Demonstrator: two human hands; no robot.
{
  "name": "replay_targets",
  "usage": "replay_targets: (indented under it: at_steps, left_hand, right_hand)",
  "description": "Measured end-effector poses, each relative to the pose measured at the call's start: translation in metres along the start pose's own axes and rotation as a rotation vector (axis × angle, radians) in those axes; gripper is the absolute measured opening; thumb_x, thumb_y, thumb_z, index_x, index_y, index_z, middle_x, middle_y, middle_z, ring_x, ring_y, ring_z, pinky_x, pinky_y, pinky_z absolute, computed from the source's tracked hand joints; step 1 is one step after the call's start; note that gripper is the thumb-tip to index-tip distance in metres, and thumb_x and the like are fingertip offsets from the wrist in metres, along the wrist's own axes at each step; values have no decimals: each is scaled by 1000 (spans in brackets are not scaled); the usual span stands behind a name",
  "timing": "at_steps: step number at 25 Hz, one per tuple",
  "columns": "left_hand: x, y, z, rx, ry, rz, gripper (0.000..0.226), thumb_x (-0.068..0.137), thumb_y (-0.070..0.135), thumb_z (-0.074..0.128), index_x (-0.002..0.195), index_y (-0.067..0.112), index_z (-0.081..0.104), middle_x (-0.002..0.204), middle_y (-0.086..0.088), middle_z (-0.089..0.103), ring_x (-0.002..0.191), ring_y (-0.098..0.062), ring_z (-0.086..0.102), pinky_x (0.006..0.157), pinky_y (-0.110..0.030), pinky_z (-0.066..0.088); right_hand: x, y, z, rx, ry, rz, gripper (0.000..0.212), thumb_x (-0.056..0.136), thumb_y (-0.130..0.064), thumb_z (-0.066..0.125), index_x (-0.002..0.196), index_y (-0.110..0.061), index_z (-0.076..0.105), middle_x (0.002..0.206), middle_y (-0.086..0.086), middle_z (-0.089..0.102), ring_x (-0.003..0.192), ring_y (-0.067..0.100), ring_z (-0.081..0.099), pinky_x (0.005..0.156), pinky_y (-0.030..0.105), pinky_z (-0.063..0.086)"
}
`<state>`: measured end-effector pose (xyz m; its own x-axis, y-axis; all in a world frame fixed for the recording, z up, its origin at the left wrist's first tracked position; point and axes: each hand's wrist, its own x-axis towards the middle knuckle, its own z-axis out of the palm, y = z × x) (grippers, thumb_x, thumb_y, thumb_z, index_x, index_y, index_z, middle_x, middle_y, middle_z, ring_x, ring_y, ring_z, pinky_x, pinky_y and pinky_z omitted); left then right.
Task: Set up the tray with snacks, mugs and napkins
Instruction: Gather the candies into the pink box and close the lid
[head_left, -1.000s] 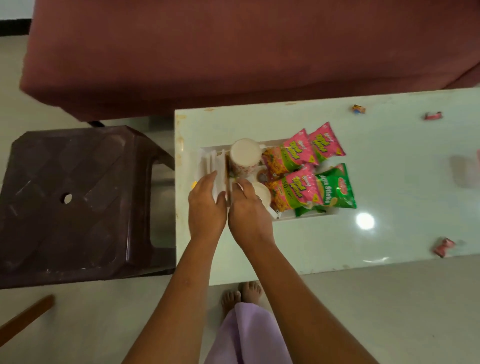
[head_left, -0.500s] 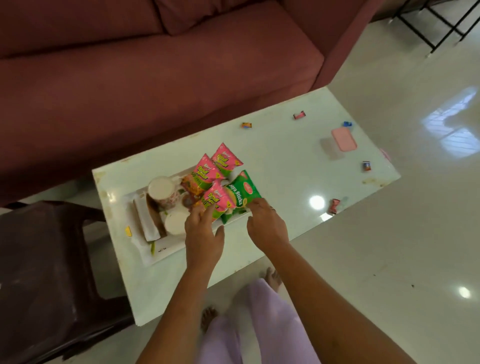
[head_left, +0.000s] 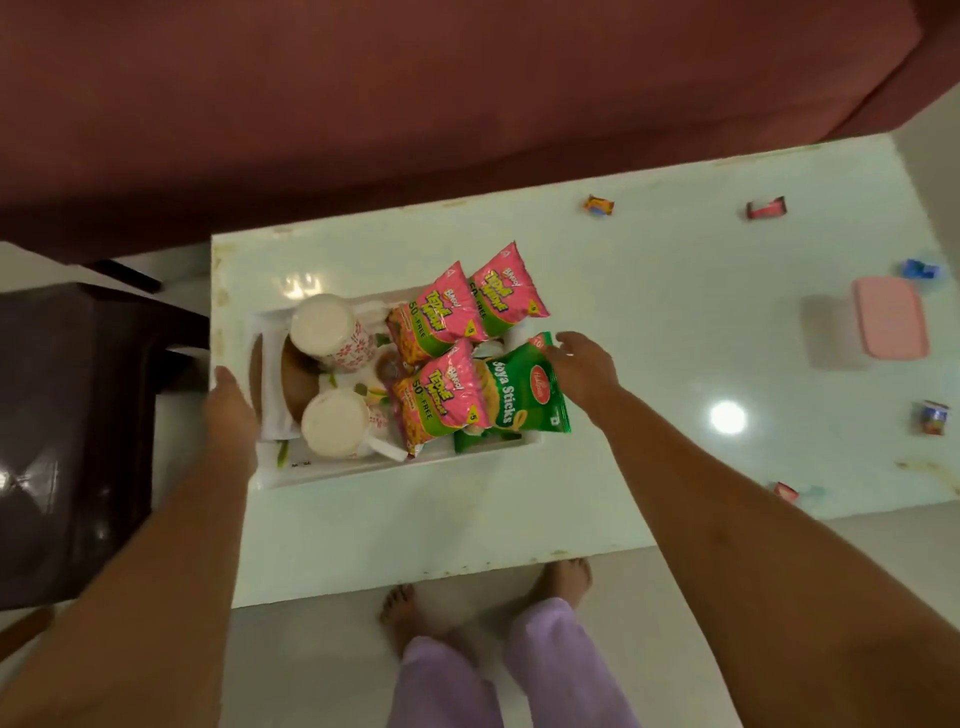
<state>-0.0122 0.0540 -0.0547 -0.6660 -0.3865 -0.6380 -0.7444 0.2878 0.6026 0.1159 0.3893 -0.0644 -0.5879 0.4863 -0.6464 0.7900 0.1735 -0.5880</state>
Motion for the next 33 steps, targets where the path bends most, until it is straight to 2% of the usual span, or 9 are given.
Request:
replay_targets:
  at_steps: [2,6,8,11,15,21,24,26,33]
  left_hand:
    - [-2,-2,4,-55,1,-79,67,90,66,23,136,21,44,129,0,53,124,-24,47,103,-34,32]
    - [-5,-6,-1,-103,-40,-159,78,80,79,20,134,30,45,129,1,56,121,-26,49,108,-42,33]
    - [-3,-5,-2,-145,-18,-157,80,77,82,24,133,29,45,120,3,57,116,-23,50,109,-44,34]
    - [-5,-4,0,-294,-18,-176,89,68,86,34,135,27,43,107,7,59,100,-17,55,98,-39,42]
    - [-19,-8,14,-443,-54,-195,101,60,89,42,136,23,41,120,4,54,105,-16,55,86,-36,47]
    - [-72,0,102,-475,-195,-227,96,70,85,36,138,18,41,124,-1,51,105,-18,56,75,-33,46]
    - [-99,-4,150,-484,-233,-221,96,70,85,37,139,18,39,135,-1,49,117,-19,52,94,-34,42]
    - [-115,-8,176,-470,-238,-209,95,69,85,38,139,21,39,141,-1,46,129,-19,45,111,-39,32]
    - [-128,-15,205,-420,-187,-176,89,71,83,38,138,25,38,143,3,43,134,-18,39,117,-43,23]
  right_hand:
    - [22,1,7,118,-77,46,41,95,-35,45,130,-14,50,138,9,51,122,25,51,105,41,40]
    - [42,3,20,325,-172,139,33,95,-44,42,95,-15,60,109,16,68,99,30,65,95,47,49]
    - [49,4,22,402,-189,183,41,93,-48,43,100,-13,62,104,15,69,94,30,68,93,46,52]
    - [57,5,23,445,-180,200,47,91,-51,46,107,-10,62,102,15,70,92,30,68,91,45,53]
    - [57,20,-1,466,-142,210,50,88,-54,48,105,-10,63,99,14,71,89,30,69,88,44,54]
    - [63,77,-104,463,5,280,58,86,-61,47,103,-8,63,97,15,70,88,30,68,85,44,54]
    - [69,98,-158,495,67,286,55,85,-64,46,92,-12,62,89,10,67,78,23,65,68,32,50]
    - [77,110,-187,489,79,291,63,82,-69,44,100,-11,61,91,10,66,81,23,63,68,32,47]
    - [91,117,-208,466,31,261,71,83,-72,35,108,-10,61,94,9,66,85,22,63,83,36,45]
